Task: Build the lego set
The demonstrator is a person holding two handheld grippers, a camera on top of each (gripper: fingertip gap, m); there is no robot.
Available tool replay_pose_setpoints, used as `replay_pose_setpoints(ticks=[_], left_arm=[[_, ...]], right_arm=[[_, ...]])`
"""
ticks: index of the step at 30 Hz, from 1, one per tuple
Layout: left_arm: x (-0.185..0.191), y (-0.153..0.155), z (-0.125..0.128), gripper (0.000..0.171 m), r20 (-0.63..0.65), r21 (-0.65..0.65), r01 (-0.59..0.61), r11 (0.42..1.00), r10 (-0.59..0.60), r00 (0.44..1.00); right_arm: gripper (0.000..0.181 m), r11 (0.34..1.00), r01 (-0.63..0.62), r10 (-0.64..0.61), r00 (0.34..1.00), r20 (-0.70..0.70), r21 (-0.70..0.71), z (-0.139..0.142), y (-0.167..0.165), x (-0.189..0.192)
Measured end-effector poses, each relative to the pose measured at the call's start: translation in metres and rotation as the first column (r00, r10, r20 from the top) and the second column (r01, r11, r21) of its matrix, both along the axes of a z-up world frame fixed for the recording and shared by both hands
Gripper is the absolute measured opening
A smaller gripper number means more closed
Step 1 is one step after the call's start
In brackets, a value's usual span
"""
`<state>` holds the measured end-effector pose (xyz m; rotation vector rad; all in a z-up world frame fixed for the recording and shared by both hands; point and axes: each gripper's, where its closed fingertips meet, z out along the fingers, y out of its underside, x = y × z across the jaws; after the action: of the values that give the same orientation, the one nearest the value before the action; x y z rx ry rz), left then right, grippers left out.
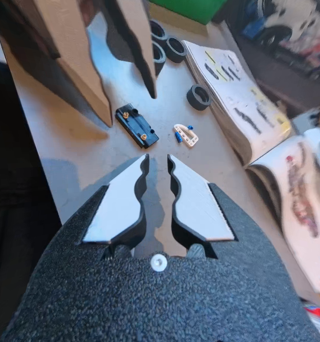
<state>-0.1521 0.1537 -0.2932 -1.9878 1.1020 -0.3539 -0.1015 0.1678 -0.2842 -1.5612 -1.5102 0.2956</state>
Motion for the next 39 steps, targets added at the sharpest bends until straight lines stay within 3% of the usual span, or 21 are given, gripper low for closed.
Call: replay_pose_setpoints(ticks=[3,6,10,14,17,18,22,25,29,32,36,37,39], left_arm=[[-0.011,-0.005,0.004,0.063,0.025,0.013,-0.021,1.000,0.021,0.999],[-0.021,-0.006,0.012,0.061,0.045,0.073,-0.033,0.997,0.030,0.999],[-0.023,-0.008,0.016,0.058,0.047,0.112,-0.009,0.994,0.003,0.999],[-0.007,-0.002,0.020,0.054,0.034,0.171,0.048,0.984,-0.055,0.998],[0.000,0.014,0.006,0.053,-0.047,0.138,0.048,0.989,-0.042,0.998],[0.002,0.018,0.001,0.050,-0.065,0.107,0.052,0.993,-0.045,0.997],[0.001,0.019,-0.006,0.000,-0.012,-0.035,0.067,0.997,-0.068,0.998],[-0.018,0.022,-0.006,0.000,-0.029,-0.012,0.005,1.000,-0.005,1.000],[-0.042,0.021,-0.005,0.000,-0.056,0.028,-0.064,0.998,0.065,0.996],[-0.050,0.022,-0.004,0.008,-0.047,0.026,-0.109,0.994,0.111,0.993],[-0.057,0.020,-0.003,0.018,-0.025,0.006,-0.143,0.990,0.143,0.989],[-0.058,0.020,-0.003,0.021,-0.021,0.004,-0.151,0.989,0.151,0.988],[-0.061,0.019,-0.003,0.024,-0.017,0.002,-0.162,0.987,0.162,0.987]], right_arm=[[0.020,0.974,0.124,-0.139,0.988,-0.071,-0.187,0.004,0.020,0.004],[0.035,0.915,0.176,-0.238,0.962,-0.132,-0.364,0.004,0.036,-0.001],[0.037,0.898,0.220,-0.278,0.955,-0.101,-0.381,0.000,0.057,-0.008],[0.019,0.924,0.176,-0.167,0.984,0.057,-0.338,0.002,0.073,-0.012],[0.024,0.950,0.122,-0.054,0.971,0.232,-0.288,0.002,0.088,-0.006],[0.026,0.959,0.096,-0.016,0.957,0.288,-0.265,0.001,0.093,-0.005],[0.037,0.962,-0.075,0.182,0.892,0.413,-0.262,-0.004,0.093,-0.019],[0.044,0.934,-0.191,0.325,0.807,0.493,-0.303,-0.018,0.081,-0.024],[0.030,0.888,-0.307,0.447,0.751,0.485,-0.343,-0.023,0.070,-0.034],[0.024,0.873,-0.267,0.455,0.748,0.483,-0.408,-0.025,0.068,-0.031],[0.025,0.872,-0.034,0.317,0.800,0.510,-0.488,-0.026,0.061,-0.011],[0.031,0.862,0.000,0.294,0.814,0.500,-0.508,-0.026,0.054,-0.006],[0.023,0.850,0.042,0.255,0.840,0.480,-0.525,-0.025,0.040,0.003]])
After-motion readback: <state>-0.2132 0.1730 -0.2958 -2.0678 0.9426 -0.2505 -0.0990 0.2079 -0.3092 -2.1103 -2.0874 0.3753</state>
